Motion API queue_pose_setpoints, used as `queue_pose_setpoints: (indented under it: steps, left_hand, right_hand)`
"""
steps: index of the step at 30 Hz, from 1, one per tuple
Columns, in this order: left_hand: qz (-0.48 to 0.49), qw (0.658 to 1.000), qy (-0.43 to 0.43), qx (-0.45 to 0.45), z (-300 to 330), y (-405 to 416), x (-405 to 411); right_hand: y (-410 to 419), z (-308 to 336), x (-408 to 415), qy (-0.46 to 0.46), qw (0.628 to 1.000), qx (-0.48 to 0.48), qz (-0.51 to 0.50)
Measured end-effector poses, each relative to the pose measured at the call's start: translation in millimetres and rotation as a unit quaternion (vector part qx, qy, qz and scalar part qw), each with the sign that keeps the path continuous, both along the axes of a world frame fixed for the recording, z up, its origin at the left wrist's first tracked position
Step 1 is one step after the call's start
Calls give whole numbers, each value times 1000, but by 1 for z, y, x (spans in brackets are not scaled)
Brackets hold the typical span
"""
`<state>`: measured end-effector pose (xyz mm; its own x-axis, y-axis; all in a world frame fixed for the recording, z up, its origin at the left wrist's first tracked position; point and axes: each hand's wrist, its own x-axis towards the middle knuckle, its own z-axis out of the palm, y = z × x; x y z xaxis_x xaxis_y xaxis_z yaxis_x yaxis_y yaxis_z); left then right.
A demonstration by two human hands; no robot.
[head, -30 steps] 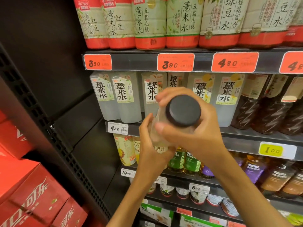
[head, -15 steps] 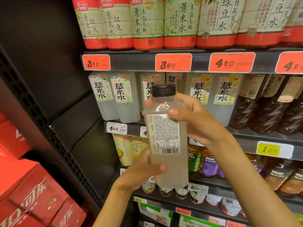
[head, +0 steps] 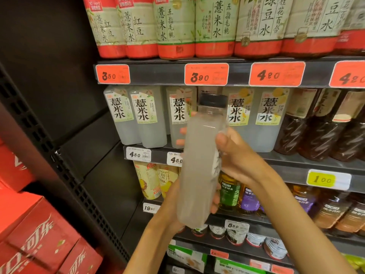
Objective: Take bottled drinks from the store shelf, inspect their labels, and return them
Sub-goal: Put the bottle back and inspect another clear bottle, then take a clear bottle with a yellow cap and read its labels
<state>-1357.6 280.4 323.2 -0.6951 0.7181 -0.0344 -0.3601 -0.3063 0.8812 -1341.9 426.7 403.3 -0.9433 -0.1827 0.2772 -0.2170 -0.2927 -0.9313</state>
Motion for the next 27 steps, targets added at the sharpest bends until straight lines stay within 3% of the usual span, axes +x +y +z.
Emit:
queue_pose_setpoints:
  steps: [3,7,12,15,19,23,27]
  left_hand:
    - [-26,997,53,-55,1,2,-4]
    - [39,987,107,-111,8,11,-11]
    - [129,965,177,-143,1,19,-10]
    - [290,909,258,-150,9,17,-24]
    - [453,829,292,-152,16,7,-48]
    - [476,762,372,-233,20,25,-68]
    - [454,724,420,-305,16,47,-88]
  right_hand:
    - [-4,-9,2,-12,998,-34,-59]
    - [-4,-13,-1,-1,974,33,-222]
    - [-5,-17,-10,-13,954,62,-292]
    - [-3,-16,-17,-2,932,100,-348]
    - [0,-19,-27,10,901,129,-414]
    - [-1,-19,-35,53,879,140,-452]
    - [-3,-15,-39,101,866,143,-469]
